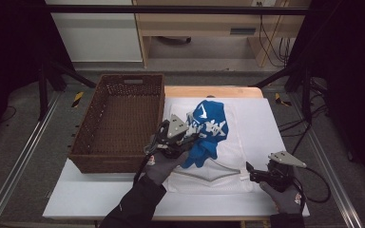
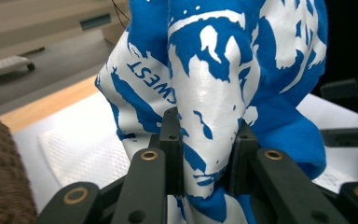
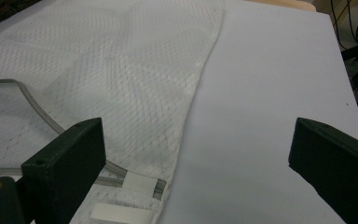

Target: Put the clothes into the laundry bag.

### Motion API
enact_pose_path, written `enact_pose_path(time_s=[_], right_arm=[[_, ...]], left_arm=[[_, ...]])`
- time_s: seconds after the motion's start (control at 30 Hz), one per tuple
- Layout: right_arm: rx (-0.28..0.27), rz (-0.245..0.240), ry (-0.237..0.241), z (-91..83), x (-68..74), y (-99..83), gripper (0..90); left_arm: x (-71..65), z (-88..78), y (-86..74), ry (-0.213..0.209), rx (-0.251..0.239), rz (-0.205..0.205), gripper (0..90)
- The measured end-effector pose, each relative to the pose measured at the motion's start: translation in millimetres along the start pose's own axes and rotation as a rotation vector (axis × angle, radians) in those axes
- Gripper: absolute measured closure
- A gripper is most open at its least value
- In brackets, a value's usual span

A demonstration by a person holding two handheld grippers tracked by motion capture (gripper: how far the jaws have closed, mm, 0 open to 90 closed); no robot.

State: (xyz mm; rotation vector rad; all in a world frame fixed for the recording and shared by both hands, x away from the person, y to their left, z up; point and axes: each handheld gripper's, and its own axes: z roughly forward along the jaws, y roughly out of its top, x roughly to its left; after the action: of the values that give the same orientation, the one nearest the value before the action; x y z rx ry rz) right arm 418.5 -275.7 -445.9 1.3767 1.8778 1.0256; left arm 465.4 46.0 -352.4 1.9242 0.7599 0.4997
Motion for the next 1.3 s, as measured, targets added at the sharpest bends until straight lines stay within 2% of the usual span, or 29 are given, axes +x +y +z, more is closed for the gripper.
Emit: enact_pose_path(time_s=[0.4, 0.7, 0.87, 0.97, 1.07, 1.17, 1.3], right_arm=[[0.007, 0.004, -0.008, 0.5, -2.6, -1.1, 5.0], [0.018, 0.006, 0.002, 2.3, 0.0, -1.4, 5.2], [0.02, 0.006, 0.002, 2.9, 0.2, -1.6, 5.2], [0.02, 0.005, 0.002, 3.2, 0.5, -1.7, 5.3], [0.023, 0.0, 0.003, 4.1, 1.4, -1.9, 5.3], [0.019, -0.003, 0.004, 3.7, 2.1, -1.4, 5.4], [0.011, 0.005, 0.01, 1.6, 3.5, 0.4, 5.8]], left_arm=[[-21.1, 48.2, -30.6, -0.032, 0.104, 0.012, 72.2], [-24.2, 75.8, -47.3, -0.045, 0.171, 0.001, 70.7], [-23.2, 87.6, -56.1, -0.058, 0.205, 0.003, 66.9], [-22.3, 90.3, -58.5, -0.059, 0.21, 0.001, 62.0], [-22.0, 88.3, -57.7, -0.07, 0.21, 0.0, 53.0], [-21.3, 77.6, -54.7, -0.079, 0.188, 0.005, 44.9], [-15.8, 52.0, -50.1, -0.069, 0.144, 0.016, 39.4]])
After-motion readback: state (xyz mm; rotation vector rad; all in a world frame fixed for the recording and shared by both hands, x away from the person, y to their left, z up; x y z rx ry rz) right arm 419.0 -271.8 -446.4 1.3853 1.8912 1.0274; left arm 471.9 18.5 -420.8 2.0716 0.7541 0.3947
